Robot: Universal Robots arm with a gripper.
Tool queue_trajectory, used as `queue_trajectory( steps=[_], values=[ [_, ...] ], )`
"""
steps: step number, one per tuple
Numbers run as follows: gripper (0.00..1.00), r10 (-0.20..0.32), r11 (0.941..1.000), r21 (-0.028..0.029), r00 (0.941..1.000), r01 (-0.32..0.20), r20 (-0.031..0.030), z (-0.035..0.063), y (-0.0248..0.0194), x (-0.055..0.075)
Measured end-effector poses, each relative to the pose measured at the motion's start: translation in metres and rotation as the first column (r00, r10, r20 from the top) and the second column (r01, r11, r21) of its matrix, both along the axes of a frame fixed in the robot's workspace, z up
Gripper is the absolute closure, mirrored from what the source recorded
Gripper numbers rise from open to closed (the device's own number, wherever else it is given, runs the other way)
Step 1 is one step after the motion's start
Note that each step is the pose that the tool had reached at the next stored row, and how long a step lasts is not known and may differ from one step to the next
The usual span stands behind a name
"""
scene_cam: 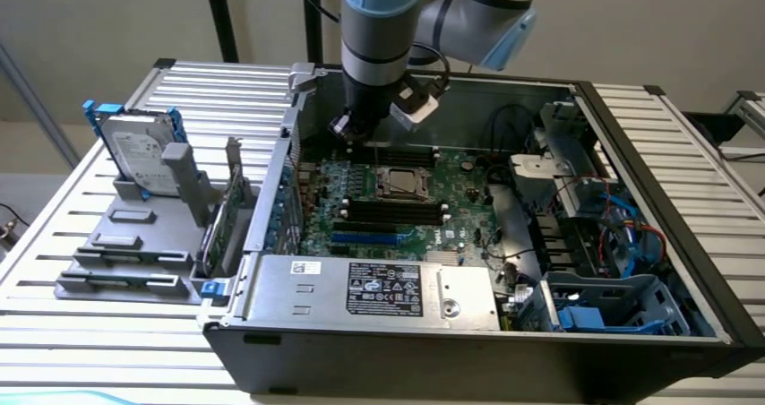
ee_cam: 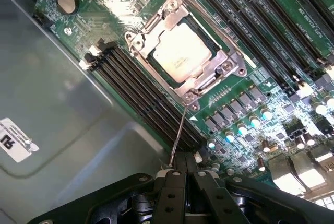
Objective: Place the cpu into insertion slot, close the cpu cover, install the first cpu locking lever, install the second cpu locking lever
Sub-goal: 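Install the first cpu locking lever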
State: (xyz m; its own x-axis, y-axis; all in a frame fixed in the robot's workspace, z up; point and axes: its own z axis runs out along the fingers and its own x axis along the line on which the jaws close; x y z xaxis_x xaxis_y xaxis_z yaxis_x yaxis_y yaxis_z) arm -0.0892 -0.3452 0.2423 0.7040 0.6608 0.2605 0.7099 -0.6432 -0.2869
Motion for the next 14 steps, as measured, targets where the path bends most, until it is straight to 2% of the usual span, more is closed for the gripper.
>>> queue_trajectory(
  steps=[8, 14],
  values=[
    [0.89, -0.003, 1.0000, 0.0000, 1.0000, 0.003, 0.0000, 0.0000, 0.0006, 0.026],
    [0.89, -0.004, 1.0000, 0.0001, 1.0000, 0.004, -0.0003, -0.0001, 0.0006, 0.028]
  ],
)
